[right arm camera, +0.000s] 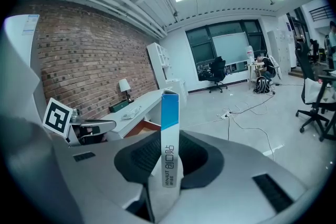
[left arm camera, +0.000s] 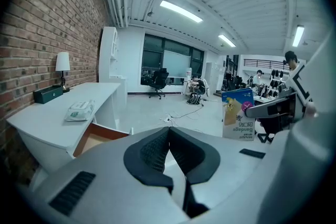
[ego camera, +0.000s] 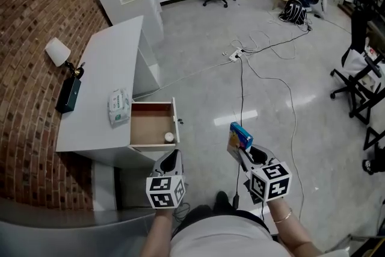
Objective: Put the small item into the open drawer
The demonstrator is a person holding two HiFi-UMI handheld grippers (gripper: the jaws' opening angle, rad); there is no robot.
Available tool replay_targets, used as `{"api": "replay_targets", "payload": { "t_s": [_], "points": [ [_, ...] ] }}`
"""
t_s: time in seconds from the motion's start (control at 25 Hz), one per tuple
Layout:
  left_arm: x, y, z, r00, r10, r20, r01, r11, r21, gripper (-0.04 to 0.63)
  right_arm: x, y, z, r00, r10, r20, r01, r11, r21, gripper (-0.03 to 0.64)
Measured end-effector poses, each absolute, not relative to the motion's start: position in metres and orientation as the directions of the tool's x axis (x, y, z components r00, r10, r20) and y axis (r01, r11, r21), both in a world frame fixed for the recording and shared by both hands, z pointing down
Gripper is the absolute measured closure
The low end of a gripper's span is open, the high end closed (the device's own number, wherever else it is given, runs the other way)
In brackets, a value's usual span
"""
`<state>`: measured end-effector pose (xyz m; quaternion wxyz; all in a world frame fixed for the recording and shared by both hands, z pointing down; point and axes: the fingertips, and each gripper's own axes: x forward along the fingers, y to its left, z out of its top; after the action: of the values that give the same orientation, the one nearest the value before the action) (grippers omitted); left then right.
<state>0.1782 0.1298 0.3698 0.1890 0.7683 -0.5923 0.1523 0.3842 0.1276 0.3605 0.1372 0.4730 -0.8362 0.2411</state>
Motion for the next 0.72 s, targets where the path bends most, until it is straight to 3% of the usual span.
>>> {"api": "replay_targets", "payload": {
  "t_s": [0.72],
  "points": [
    [0.174, 0.084, 0.373, 0.208, -0.849, 0.486, -0.978, -0.181, 0.103, 0.574, 0.380, 0.074, 0.361, -0.557, -0.687, 0.467, -0.831, 0.460, -0.313, 0.520]
  ]
}}
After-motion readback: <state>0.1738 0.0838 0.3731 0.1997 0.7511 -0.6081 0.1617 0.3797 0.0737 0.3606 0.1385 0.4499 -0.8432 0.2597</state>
